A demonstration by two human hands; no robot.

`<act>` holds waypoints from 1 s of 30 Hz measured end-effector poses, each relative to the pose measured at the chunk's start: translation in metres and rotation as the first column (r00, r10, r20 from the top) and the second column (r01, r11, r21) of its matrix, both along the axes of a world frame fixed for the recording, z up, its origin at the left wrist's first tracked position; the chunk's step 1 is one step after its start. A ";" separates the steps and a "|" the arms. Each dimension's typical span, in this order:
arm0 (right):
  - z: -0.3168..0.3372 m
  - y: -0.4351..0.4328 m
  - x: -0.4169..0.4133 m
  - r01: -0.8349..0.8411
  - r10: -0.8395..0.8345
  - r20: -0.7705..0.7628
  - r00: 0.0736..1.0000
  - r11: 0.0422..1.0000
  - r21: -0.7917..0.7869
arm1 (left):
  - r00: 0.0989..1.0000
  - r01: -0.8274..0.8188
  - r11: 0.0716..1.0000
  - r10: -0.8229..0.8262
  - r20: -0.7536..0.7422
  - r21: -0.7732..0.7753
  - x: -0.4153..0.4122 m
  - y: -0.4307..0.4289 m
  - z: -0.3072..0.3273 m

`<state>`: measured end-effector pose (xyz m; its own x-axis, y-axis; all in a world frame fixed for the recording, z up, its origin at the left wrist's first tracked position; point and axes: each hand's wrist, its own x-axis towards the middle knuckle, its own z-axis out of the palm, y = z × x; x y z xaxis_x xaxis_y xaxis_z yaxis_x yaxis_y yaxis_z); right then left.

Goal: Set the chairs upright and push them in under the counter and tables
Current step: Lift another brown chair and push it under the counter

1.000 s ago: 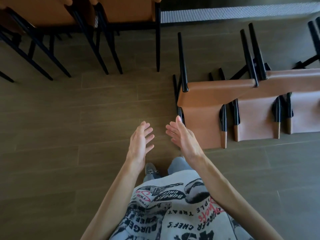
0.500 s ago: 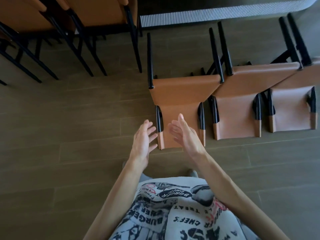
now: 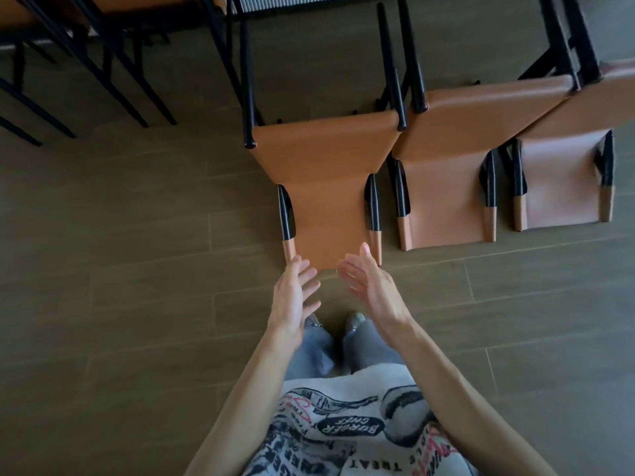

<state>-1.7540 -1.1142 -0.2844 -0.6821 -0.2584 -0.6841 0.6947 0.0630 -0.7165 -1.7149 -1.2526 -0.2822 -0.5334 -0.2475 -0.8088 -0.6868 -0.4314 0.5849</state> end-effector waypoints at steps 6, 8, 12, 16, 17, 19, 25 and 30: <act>-0.138 -0.005 -0.018 0.020 -0.020 0.040 0.999 1.000 -0.013 | 0.995 -0.093 0.989 0.090 0.031 0.112 -0.018 -0.004 -0.135; -0.192 -0.007 -0.021 0.057 -0.056 0.051 0.997 0.998 -0.016 | 0.992 -0.122 0.978 0.116 0.049 0.169 -0.022 -0.004 -0.188; -0.309 -0.010 -0.025 0.124 -0.120 0.083 0.989 0.992 -0.039 | 0.980 -0.193 0.952 0.179 0.082 0.238 -0.031 -0.008 -0.304; -0.413 -0.013 -0.029 0.195 -0.178 0.173 0.969 0.976 -0.093 | 0.960 -0.277 0.921 0.251 0.123 0.275 -0.041 -0.010 -0.413; -0.444 -0.012 -0.030 0.216 -0.194 0.189 0.963 0.971 -0.104 | 0.953 -0.297 0.911 0.268 0.138 0.284 -0.044 -0.008 -0.445; -0.501 -0.012 -0.032 0.260 -0.225 0.232 0.946 0.957 -0.130 | 0.939 -0.338 0.891 0.300 0.166 0.303 -0.047 -0.002 -0.505; -0.648 -0.010 -0.037 0.375 -0.307 0.330 0.892 0.913 -0.163 | 0.863 -0.505 0.777 0.438 0.253 0.377 -0.061 0.012 -0.651; -0.724 -0.009 -0.043 0.513 -0.396 0.444 0.804 0.839 -0.180 | 0.736 -0.675 0.610 0.602 0.311 0.416 -0.077 0.020 -0.725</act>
<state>-1.7966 -1.1232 -1.0080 -0.4745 -0.2017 -0.8568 0.8067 -0.4892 -0.3316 -1.7920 -1.2326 -1.0072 -0.2747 -0.0548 -0.9600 -0.1785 -0.9781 0.1069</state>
